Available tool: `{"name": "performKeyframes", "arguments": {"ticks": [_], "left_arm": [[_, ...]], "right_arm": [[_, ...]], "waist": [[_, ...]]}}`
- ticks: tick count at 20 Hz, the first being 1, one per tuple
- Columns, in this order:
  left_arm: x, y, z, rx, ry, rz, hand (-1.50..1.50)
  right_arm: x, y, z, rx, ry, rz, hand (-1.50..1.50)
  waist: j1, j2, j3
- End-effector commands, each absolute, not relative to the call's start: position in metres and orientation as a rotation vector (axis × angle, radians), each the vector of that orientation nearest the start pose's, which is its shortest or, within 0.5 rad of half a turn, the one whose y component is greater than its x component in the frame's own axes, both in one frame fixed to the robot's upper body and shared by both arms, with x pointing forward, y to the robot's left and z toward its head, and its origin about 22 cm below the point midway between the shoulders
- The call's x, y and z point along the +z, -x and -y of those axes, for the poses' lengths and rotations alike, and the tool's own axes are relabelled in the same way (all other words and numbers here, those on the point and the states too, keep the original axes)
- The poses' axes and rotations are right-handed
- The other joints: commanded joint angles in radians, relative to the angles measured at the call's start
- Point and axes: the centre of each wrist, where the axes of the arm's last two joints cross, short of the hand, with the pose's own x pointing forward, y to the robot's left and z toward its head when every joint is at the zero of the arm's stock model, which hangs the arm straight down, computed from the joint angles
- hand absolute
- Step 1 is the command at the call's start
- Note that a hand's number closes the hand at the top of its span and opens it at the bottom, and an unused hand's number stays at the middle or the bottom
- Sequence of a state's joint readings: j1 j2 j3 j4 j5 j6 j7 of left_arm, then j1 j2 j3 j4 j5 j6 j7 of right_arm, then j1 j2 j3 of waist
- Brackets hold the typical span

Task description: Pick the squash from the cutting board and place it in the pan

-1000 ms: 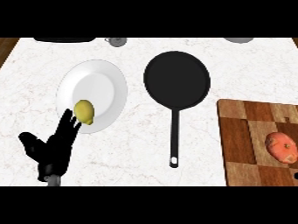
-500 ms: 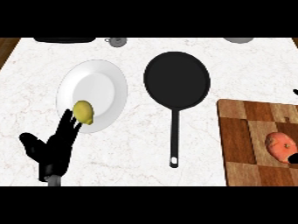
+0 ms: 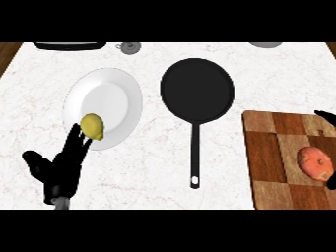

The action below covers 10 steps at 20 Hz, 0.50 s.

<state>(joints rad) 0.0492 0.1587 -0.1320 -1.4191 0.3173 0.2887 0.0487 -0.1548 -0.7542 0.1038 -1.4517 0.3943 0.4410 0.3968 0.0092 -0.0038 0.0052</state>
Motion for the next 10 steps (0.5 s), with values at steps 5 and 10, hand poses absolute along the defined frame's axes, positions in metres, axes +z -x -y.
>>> {"name": "performKeyframes", "arguments": {"ticks": [5, 10], "left_arm": [[-0.041, -0.198, -0.256, 0.251, -0.086, 1.239, 0.00], [-0.035, -0.231, -0.243, 0.254, -0.063, 1.232, 0.00]], "right_arm": [[0.076, -0.252, 0.376, 1.050, 0.717, 0.802, -1.50], [0.053, -0.274, 0.380, 1.028, 0.705, 0.858, -1.50]], "waist": [[-0.008, 0.002, -0.005], [-0.005, 0.005, -0.005]]}}
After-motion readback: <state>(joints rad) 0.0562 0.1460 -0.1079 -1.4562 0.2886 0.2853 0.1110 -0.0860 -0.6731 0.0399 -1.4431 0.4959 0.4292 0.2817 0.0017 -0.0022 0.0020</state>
